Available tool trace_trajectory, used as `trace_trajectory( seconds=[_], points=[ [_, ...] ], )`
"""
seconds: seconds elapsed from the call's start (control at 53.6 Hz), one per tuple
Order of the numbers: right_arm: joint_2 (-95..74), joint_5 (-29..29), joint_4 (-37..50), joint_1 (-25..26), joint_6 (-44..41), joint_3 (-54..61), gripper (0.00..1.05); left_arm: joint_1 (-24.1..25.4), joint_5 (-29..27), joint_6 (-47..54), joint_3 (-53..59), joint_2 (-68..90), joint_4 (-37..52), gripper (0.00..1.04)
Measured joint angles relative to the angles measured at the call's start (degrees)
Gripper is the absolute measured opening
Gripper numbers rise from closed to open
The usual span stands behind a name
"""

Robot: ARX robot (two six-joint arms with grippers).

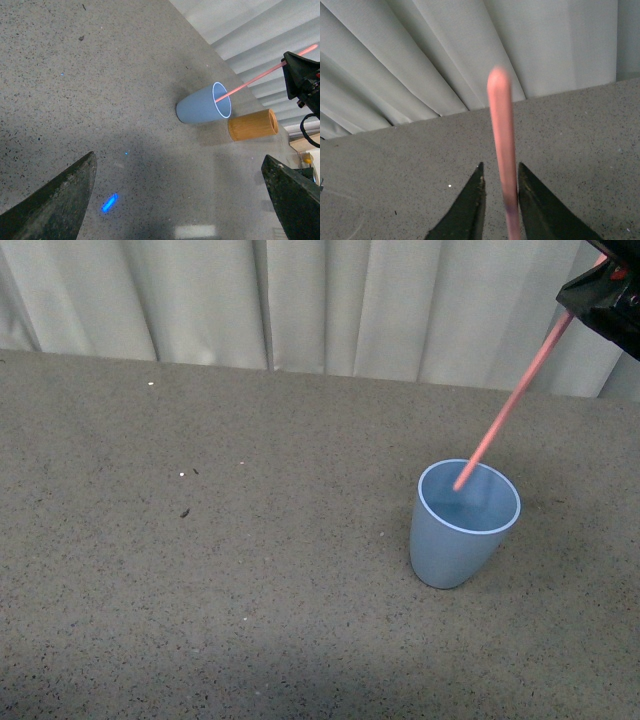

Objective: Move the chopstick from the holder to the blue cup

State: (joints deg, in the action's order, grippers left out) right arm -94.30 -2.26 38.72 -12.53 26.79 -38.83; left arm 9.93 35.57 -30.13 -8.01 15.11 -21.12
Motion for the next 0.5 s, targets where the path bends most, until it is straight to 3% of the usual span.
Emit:
trace_trajectory(
  seconds=[0.298,0.373,0.41,0.503],
  points=[
    [11.21,3.13,-3.19,0.94,-1.97,5.31,0.71,0.00,0.00,0.00,0.00,0.00,0.00,0.98],
    [16.20,9.51,5.79,1.70,-9.09,10.69,0.61,0.00,0.00,0.00,0.00,-0.02,0.00,0.98],
    [19.37,9.64,7.26,2.71,-13.35,13.35,0.56,0.00,0.02,0.00,0.00,-0.02,0.00,0.98],
    [34.14,7.93,1.51,6.60,-21.24,22.99,0.38,0.00,-0.02,-0.02,0.00,0.02,0.00,0.98]
  ],
)
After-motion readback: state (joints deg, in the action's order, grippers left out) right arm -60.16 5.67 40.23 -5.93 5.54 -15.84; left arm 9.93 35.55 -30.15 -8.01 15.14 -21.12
